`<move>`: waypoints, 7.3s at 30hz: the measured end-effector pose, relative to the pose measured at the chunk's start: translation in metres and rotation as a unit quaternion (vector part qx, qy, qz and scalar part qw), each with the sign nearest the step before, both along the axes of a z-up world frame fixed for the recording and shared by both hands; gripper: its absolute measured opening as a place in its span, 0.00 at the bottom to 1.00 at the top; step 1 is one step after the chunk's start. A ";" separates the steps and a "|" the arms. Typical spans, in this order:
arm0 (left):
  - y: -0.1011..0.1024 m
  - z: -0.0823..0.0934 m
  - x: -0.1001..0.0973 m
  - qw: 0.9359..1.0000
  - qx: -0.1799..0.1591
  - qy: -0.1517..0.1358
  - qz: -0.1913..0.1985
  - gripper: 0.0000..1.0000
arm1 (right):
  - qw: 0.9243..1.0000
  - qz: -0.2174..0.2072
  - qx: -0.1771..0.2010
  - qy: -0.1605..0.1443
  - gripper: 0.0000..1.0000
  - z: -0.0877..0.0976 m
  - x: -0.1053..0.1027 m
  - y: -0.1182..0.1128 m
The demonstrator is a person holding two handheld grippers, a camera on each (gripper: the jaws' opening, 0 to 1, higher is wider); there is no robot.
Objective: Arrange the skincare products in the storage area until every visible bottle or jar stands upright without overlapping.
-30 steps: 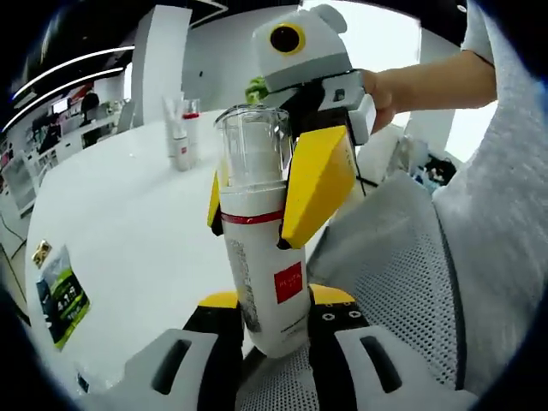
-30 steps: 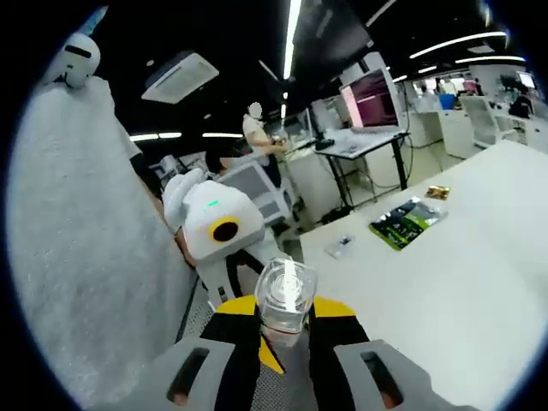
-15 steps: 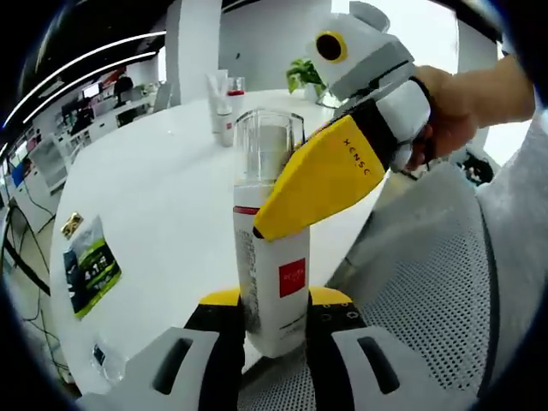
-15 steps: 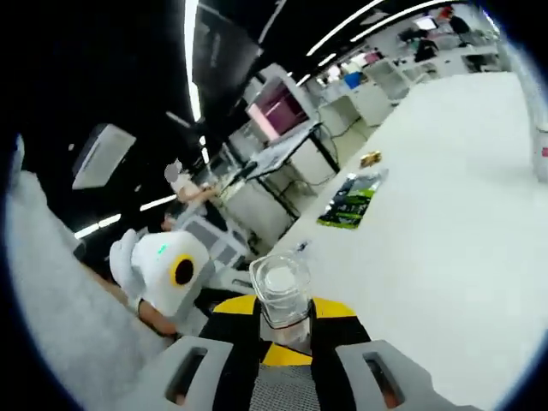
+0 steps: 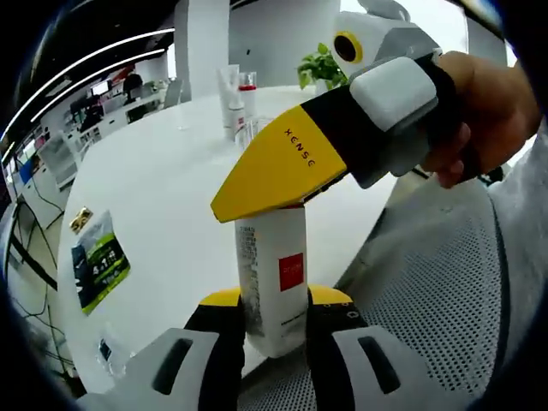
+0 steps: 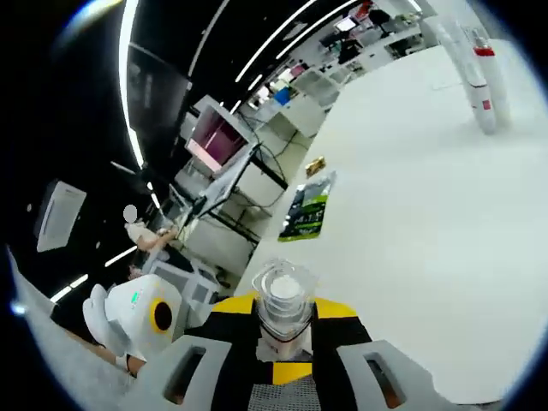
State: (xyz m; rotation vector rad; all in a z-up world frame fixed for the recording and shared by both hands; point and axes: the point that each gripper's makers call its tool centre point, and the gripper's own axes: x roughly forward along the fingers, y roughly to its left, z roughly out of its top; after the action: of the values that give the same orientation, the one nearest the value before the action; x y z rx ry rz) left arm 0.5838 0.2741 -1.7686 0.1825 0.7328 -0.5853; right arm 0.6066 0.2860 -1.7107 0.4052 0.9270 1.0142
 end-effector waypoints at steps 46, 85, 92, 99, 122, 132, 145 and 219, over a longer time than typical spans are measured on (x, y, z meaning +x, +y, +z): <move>0.001 0.013 0.011 0.999 -0.004 -0.050 -0.004 0.21 | 0.999 0.034 -0.005 -0.020 0.14 0.006 0.007 -0.003; 0.015 -0.009 0.005 0.998 0.055 -0.016 -0.004 0.27 | 0.919 -0.174 -0.258 -0.240 0.14 -0.014 0.267 -0.186; 0.015 -0.011 0.004 0.998 0.059 -0.012 -0.004 0.25 | 0.904 -0.198 -0.282 -0.252 0.14 -0.016 0.297 -0.193; 0.015 -0.013 0.003 0.998 0.058 -0.007 -0.005 0.21 | 0.896 -0.191 -0.301 -0.263 0.14 -0.022 0.309 -0.194; 0.015 -0.017 0.001 0.998 0.063 0.004 -0.007 0.20 | 0.888 -0.229 -0.297 -0.267 0.16 -0.029 0.319 -0.194; 0.016 -0.018 0.000 0.998 0.064 0.006 -0.006 0.19 | 0.898 -0.236 -0.296 -0.225 0.22 -0.042 0.305 -0.193; 0.016 -0.020 -0.002 0.998 0.064 0.014 -0.010 0.15 | 0.895 -0.242 -0.308 -0.211 0.14 -0.046 0.308 -0.194; 0.034 0.056 0.066 0.963 -0.259 -0.004 0.076 0.00 | 0.946 -0.091 -0.128 -0.284 0.71 0.007 0.046 -0.126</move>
State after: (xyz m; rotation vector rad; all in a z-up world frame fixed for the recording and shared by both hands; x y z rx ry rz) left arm 0.6496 0.3079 -1.7124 -0.3537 0.5583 -0.6090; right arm 0.6525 0.1603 -1.7032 -0.0293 0.4765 0.7651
